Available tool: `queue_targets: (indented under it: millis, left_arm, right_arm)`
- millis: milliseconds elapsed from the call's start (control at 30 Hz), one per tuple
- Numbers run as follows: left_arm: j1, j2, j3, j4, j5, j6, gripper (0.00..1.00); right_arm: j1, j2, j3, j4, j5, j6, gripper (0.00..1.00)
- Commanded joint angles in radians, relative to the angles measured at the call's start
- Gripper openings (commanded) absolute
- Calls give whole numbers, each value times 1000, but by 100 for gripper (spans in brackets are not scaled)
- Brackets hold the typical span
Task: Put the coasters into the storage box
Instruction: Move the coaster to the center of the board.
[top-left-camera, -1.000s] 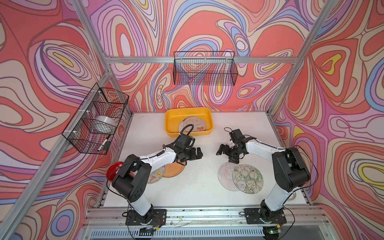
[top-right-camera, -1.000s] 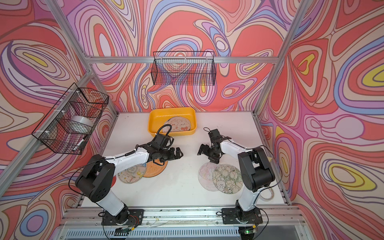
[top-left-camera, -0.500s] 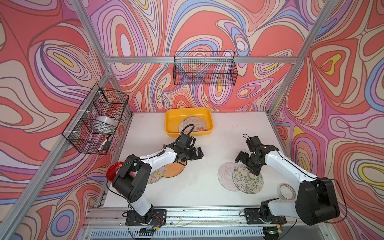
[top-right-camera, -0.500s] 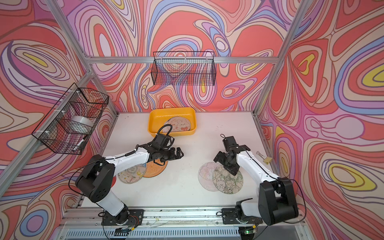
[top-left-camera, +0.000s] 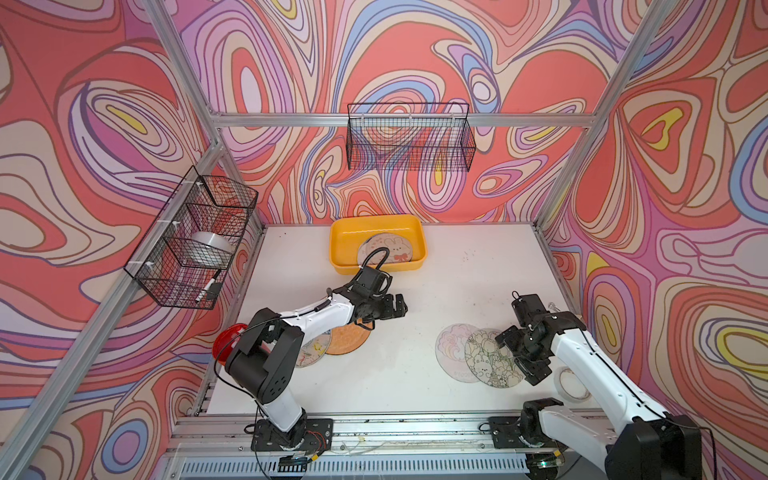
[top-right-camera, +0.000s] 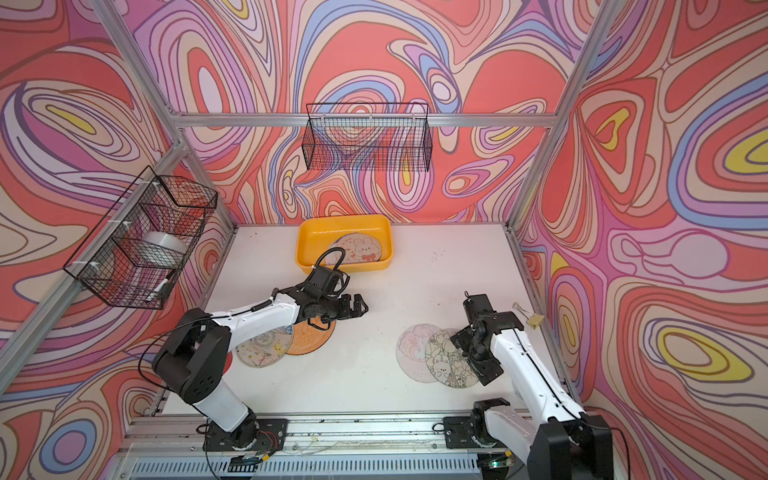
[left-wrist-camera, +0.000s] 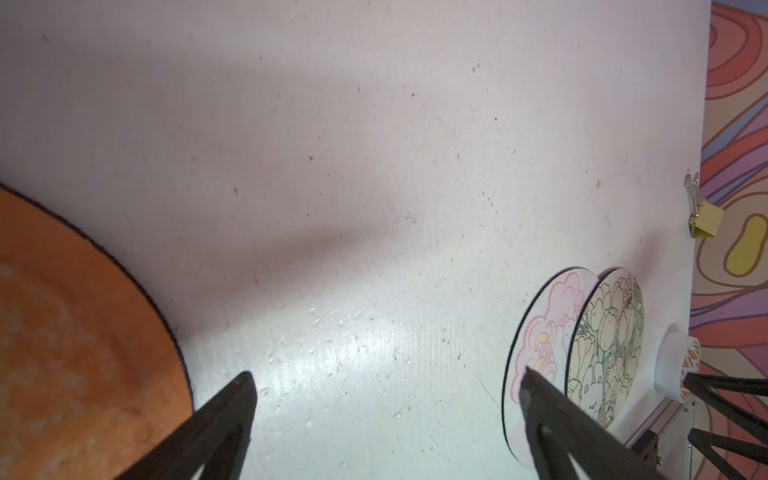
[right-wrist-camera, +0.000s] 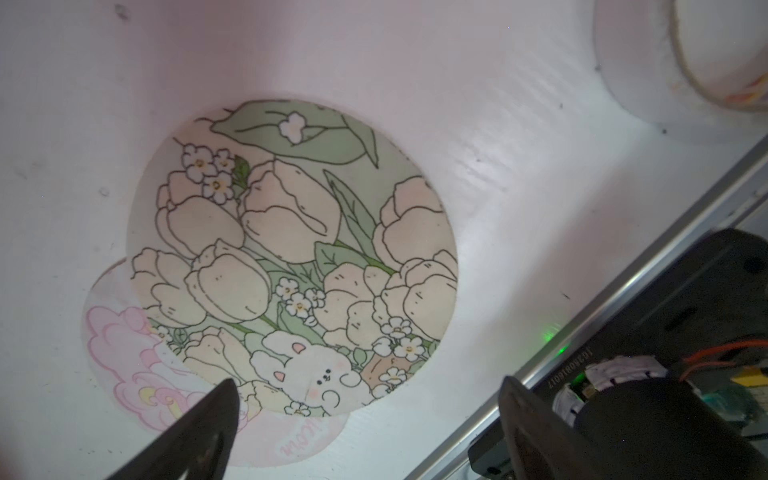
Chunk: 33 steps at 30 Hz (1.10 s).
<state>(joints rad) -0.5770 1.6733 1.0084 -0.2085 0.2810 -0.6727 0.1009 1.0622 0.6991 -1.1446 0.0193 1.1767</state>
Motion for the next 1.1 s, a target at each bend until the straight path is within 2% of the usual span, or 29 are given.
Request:
queue_targets:
  millis: [0,333,567,933,1067]
  left_arm:
    - [-3,23,30,-18,6,20,100]
    - [-3,11,32,-43,-12,43,100]
    - [-3,20,30,-27,-5,27,100]
    - [-3,7,32,-36,-15,27,100]
    - [-3,6,30,-40,-17,28,100]
  right_arm:
    - [-6,-3,-56,26,15,83,98]
    - [-8,-86,-244,244,-45,187,98]
    - [-7,-167,-286,348,-56,209,98]
    - [-7,-18,-264,601,-88,150,98]
    - [-8,85,-216,665,-82,92,98]
